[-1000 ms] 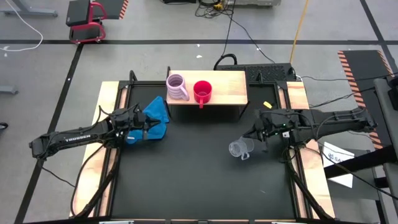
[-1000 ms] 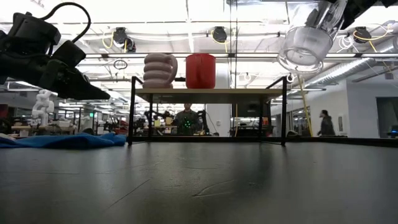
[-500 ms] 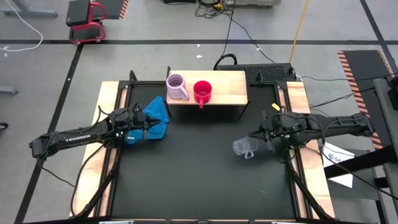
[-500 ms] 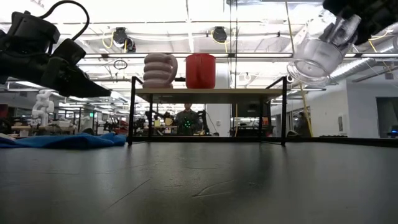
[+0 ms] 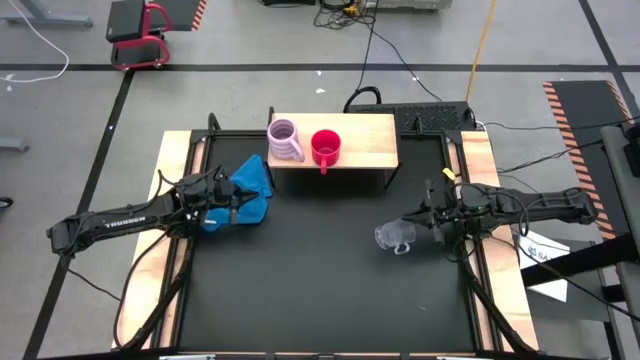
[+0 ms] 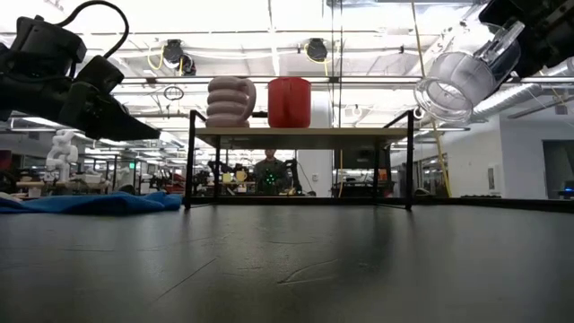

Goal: Stack small to large cups/mugs on shelf
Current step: Put the transparent mug on the shelf

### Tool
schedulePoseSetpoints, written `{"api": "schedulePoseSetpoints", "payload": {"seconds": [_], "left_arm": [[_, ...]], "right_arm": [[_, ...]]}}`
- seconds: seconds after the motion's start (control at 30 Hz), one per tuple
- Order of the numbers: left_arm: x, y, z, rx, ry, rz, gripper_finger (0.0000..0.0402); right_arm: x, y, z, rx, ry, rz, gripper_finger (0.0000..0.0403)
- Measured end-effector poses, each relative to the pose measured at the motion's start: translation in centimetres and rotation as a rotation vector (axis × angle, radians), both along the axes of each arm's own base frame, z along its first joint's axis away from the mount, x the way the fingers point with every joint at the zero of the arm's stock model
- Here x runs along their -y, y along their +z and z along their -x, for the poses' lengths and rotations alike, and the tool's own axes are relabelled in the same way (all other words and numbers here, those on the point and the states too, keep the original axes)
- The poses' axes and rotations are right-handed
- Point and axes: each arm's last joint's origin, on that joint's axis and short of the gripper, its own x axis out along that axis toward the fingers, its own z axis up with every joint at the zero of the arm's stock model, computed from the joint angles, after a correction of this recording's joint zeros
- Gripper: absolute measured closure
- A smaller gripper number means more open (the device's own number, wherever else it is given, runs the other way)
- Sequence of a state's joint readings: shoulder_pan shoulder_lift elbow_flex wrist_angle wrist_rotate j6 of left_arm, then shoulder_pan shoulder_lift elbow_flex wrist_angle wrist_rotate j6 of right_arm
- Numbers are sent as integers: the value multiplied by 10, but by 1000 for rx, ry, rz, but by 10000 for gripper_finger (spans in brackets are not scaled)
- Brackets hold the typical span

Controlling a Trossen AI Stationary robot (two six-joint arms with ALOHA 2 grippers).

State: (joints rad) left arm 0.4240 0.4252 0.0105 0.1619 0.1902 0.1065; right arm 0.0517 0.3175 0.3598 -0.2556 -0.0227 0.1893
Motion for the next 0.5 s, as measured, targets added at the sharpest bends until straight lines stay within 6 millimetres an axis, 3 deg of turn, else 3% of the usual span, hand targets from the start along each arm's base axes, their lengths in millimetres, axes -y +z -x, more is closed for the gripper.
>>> {"api": "schedulePoseSetpoints", "payload": {"seconds": [0.5], "left_arm": [[0,0,0,2,2,7,371]], "right_arm": [[0,-32,-5,9,-12,-25,403]]}}
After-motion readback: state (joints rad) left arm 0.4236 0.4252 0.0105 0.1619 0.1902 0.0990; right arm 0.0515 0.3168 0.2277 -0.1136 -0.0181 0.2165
